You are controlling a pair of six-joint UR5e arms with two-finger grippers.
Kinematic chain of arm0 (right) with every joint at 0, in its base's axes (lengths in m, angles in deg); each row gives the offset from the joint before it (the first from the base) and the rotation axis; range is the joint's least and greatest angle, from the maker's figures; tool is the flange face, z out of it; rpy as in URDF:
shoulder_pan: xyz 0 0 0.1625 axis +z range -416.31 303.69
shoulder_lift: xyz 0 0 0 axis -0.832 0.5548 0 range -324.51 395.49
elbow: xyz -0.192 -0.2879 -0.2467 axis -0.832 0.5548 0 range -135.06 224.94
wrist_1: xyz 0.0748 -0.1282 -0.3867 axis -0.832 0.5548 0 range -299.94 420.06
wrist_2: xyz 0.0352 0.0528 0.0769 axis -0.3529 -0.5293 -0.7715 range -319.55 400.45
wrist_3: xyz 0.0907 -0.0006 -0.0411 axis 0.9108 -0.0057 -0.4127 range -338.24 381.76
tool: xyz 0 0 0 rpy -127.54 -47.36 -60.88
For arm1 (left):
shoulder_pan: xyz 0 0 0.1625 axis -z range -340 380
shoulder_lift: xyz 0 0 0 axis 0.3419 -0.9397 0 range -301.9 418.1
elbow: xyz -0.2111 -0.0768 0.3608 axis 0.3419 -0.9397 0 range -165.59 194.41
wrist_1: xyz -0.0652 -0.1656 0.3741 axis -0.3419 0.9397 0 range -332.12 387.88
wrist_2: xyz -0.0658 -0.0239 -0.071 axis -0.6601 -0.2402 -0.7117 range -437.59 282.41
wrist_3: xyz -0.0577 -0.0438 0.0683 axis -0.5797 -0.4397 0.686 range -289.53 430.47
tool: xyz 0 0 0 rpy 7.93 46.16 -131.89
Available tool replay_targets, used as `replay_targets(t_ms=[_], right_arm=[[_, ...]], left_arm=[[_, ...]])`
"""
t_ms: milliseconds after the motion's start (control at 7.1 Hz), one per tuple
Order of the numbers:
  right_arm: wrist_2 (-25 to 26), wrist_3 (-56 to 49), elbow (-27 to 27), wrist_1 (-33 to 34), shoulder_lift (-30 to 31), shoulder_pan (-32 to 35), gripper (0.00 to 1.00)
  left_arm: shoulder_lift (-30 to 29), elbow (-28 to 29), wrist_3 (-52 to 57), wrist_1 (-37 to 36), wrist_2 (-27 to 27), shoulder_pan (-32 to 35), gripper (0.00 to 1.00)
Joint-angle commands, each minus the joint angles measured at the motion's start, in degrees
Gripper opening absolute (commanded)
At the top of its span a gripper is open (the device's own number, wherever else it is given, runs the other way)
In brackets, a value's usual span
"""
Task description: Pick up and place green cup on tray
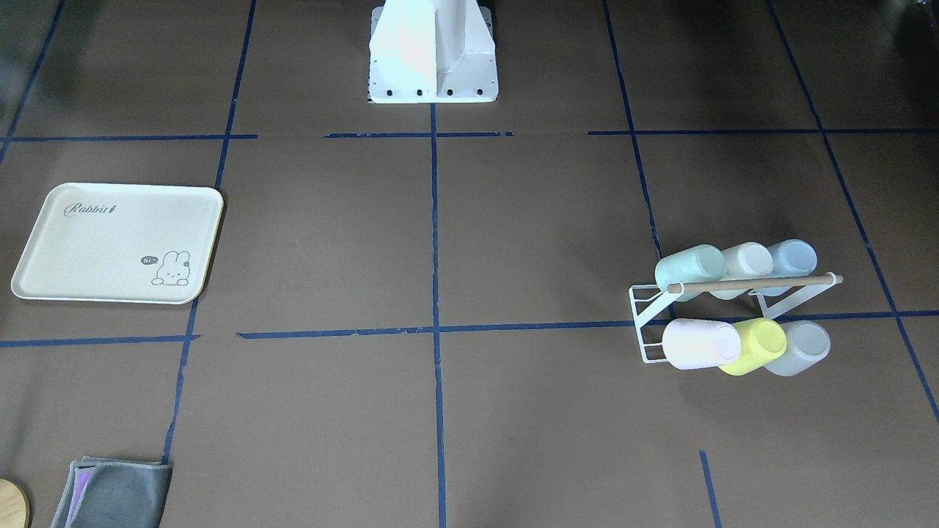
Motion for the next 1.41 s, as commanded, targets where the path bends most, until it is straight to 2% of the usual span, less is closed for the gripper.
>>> replay_targets(t_ms=[0, 1126, 1267], right_arm=[[-0.1, 0.0, -0.1, 0.0, 0.0, 0.0, 1.00], [-0.1, 0.1, 0.0, 0.0, -0.8, 0.0, 1.00], [0.3, 0.0, -0.3, 0.2, -2.9, 0.0, 1.00]], left_arm=[[0.1, 0.0, 0.0, 0.0, 0.0, 0.0, 1.00], [0.0, -0.1, 0.1, 0.1, -0.1, 0.0, 1.00], [0.0, -0.1, 0.1, 0.1, -0.1, 0.0, 1.00]])
